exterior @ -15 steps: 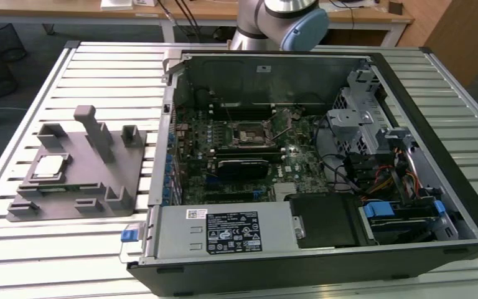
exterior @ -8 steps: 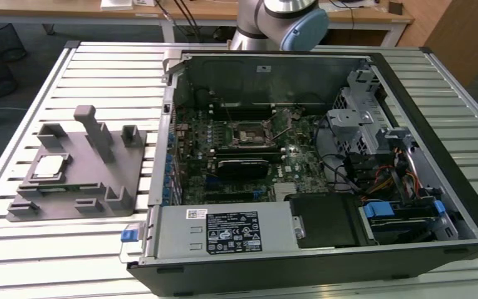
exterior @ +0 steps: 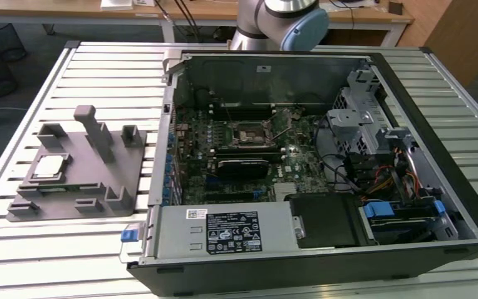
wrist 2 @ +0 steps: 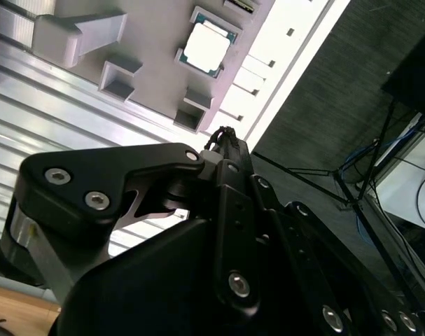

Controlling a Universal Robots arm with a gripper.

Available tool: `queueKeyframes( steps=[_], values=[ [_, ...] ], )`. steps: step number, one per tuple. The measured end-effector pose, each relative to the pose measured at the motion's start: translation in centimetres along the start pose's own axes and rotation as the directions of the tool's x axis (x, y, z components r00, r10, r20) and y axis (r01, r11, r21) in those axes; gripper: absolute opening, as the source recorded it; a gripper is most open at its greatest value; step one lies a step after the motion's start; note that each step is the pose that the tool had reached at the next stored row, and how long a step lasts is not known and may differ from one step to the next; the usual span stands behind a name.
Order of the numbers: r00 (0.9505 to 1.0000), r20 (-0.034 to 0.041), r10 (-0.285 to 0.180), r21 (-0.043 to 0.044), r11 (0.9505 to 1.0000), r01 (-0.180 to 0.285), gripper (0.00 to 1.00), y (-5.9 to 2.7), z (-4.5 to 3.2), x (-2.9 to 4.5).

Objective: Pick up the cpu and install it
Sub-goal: 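Reach for the cpu, then pick up the cpu and move it towards the insertion slot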

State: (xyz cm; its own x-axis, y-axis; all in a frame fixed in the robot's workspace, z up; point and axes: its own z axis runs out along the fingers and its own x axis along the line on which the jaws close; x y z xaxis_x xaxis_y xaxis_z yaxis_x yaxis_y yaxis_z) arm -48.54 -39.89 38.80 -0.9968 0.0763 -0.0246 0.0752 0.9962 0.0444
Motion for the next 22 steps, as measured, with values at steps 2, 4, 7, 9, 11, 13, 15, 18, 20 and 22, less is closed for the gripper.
queueKeyframes(
  steps=[2,4,7,9,11,13,15,18,20,22],
  values=[
    [1.0000,-0.0001,0.000,0.0000,1.0000,0.000,0.11,0.00,0.00,0.00],
    [1.0000,-0.0002,0.000,0.0001,1.0000,0.000,0.11,-0.01,-0.01,-0.01],
    [1.0000,-0.0002,0.000,0.0002,1.0000,0.000,0.11,0.00,-0.01,-0.01],
    [1.0000,-0.0002,0.000,0.0002,1.0000,0.000,0.11,0.00,0.01,-0.01],
    [1.0000,-0.0002,0.000,0.0008,1.0000,0.000,0.11,-0.01,0.07,-0.02],
    [1.0000,-0.0001,0.000,0.0019,1.0000,0.000,0.11,-0.02,0.18,-0.02],
    [1.0000,-0.0001,0.000,0.0021,1.0000,0.000,0.11,-0.02,0.35,-0.01],
    [1.0000,0.0001,0.000,0.0022,1.0000,0.000,0.11,-0.04,0.70,0.01],
    [1.0000,-0.0001,0.000,0.0024,1.0000,0.000,0.11,-0.04,1.04,-0.01],
    [1.0000,-0.0002,0.000,0.0024,1.0000,0.000,0.17,0.03,1.40,-0.12]
  ],
)
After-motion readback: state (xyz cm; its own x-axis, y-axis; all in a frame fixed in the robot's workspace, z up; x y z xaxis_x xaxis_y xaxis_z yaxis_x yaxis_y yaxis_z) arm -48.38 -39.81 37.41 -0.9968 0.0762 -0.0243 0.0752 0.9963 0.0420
